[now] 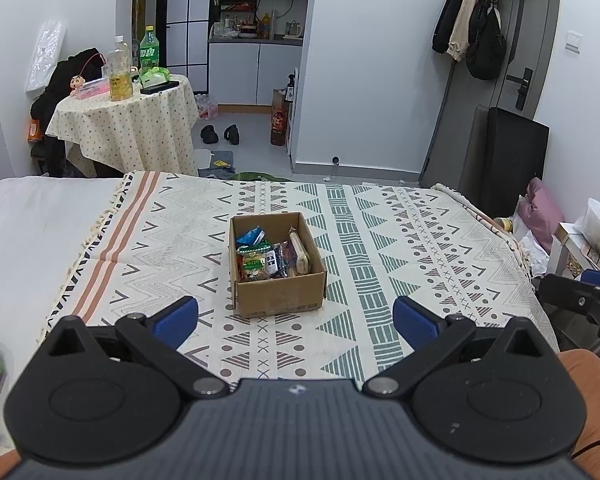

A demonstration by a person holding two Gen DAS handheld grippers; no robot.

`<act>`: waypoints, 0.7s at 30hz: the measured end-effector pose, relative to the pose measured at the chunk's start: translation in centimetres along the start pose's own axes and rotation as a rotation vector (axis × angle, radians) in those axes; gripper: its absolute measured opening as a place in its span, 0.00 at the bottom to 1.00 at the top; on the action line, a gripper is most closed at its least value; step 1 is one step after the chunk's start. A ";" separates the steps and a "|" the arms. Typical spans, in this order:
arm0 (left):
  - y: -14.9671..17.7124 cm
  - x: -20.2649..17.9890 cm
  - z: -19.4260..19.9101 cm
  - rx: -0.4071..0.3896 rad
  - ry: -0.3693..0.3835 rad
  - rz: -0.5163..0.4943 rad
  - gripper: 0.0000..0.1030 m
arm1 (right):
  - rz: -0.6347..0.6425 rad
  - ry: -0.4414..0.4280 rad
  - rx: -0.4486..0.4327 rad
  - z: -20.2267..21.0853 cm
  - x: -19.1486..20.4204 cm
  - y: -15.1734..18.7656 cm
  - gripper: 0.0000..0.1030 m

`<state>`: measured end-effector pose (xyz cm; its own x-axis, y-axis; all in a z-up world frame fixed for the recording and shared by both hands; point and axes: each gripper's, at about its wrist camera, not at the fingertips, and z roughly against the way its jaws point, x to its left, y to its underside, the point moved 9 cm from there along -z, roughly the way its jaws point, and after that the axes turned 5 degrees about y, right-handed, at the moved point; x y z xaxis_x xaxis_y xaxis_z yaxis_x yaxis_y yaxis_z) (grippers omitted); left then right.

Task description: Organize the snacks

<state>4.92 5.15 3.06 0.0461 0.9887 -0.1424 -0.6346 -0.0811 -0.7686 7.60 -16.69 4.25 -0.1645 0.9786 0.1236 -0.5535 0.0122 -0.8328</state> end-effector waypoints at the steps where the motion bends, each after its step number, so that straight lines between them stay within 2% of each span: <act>1: 0.0 0.0 0.0 0.000 0.000 0.001 1.00 | 0.003 0.000 -0.003 0.0 0.1 0.0 1.00; 21: 0.4 -0.3 0.2 0.007 0.010 -0.001 1.00 | -0.016 0.026 0.021 -0.4 -0.8 1.0 1.00</act>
<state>4.48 4.80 2.89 0.0541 0.9875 -0.1479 -0.6400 -0.0794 -0.7642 7.49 -17.42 3.14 -0.1345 0.9833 0.1224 -0.5727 0.0236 -0.8194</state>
